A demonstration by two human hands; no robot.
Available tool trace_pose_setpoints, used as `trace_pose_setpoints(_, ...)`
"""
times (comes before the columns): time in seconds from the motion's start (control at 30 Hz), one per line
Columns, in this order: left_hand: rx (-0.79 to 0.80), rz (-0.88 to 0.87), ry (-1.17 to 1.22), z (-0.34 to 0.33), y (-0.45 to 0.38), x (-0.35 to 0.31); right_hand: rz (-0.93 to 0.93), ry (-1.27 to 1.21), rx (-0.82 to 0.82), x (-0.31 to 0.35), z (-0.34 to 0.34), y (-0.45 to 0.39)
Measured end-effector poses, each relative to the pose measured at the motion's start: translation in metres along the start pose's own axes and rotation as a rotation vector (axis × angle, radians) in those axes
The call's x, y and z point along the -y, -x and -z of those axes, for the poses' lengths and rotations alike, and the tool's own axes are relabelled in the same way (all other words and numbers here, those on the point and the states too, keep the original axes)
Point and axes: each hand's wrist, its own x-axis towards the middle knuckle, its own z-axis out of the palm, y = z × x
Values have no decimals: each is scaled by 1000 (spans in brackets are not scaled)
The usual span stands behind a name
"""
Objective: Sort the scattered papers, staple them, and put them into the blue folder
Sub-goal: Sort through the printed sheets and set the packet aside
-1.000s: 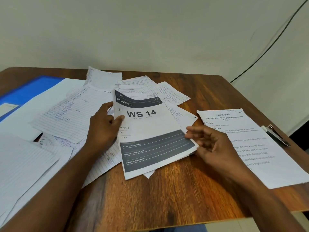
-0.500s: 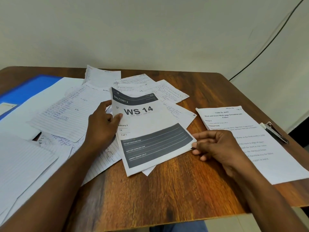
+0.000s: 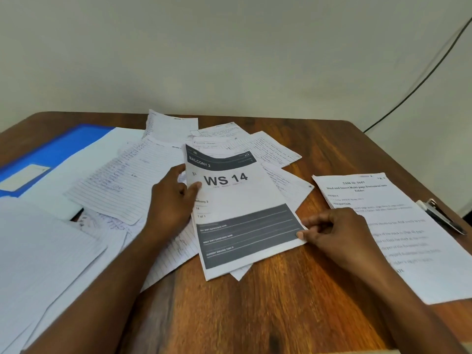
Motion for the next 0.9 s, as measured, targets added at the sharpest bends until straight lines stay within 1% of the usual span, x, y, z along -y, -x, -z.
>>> trace_pose_setpoints(0.1, -5, -21, -14, 0, -1, 0, 7, 32, 16, 4, 1, -4)
trace_pose_setpoints(0.23, -4, -32, -49, 0, -1, 2, 31, 158, 103, 16, 5, -22)
trace_pose_setpoints(0.33, -5, -30, -128, -1, -4, 4, 93, 174, 78, 26, -1, -50)
trace_pose_setpoints(0.4, 13, -34, -117, 0, -4, 3, 138, 143, 69, 34, -11, -76)
trace_pose_setpoints(0.5, 38, -25, -27, 1, -3, 3, 152, -29, 83, 45, -27, -118)
trace_pose_setpoints(0.63, 69, -33, 65, 2, -1, -1, 74, -236, 52, 57, -43, -157)
trace_pose_setpoints(0.7, 97, -28, 92, 0, 0, -1, 65, -302, 23, 55, -49, -165)
trace_pose_setpoints(0.8, 93, -59, 81, -1, -3, 3, 81, -455, -44, 40, -59, -169)
trace_pose_setpoints(0.9, 93, -89, 26, -3, -5, 8, 97, -646, -58, 28, -64, -166)
